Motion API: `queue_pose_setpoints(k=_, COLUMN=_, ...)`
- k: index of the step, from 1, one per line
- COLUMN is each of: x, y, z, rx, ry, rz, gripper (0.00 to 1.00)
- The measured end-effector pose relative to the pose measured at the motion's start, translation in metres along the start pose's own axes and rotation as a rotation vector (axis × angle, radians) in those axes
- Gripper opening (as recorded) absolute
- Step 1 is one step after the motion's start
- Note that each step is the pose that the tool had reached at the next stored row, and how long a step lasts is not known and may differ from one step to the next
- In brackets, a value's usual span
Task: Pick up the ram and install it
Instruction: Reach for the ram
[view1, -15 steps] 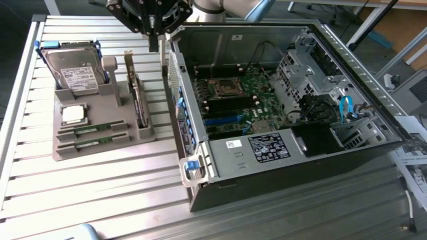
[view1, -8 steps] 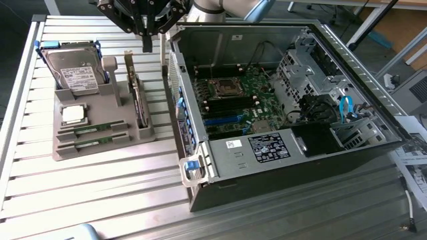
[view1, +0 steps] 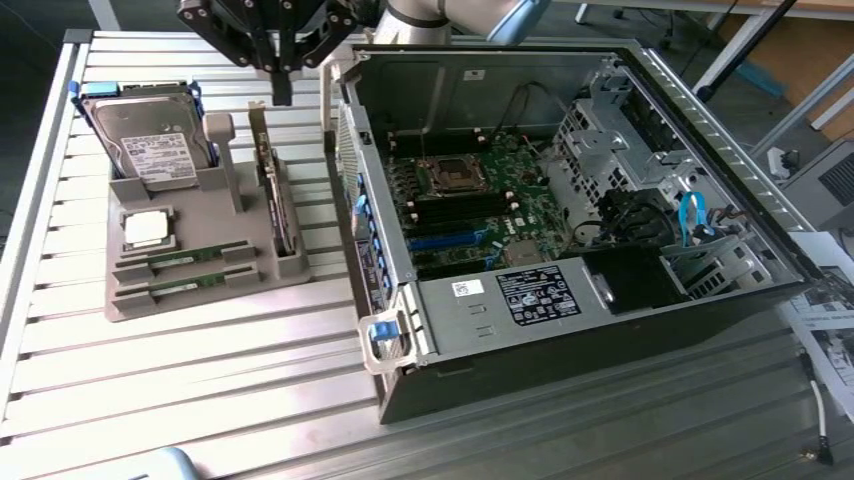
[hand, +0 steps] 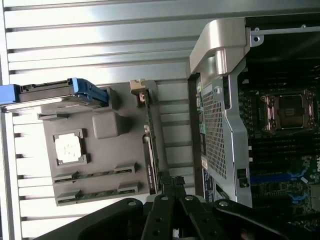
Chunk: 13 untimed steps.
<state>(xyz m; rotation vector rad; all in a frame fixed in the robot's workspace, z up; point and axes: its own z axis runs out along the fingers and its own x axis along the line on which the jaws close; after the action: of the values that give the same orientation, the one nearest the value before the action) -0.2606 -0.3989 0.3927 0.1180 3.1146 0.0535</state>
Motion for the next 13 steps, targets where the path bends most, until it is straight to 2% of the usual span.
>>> queue_pose_setpoints(k=13, x=0.018, y=-0.0014, z=-0.0003, rx=0.0051, ry=-0.0004, rz=0.0, gripper=0.1)
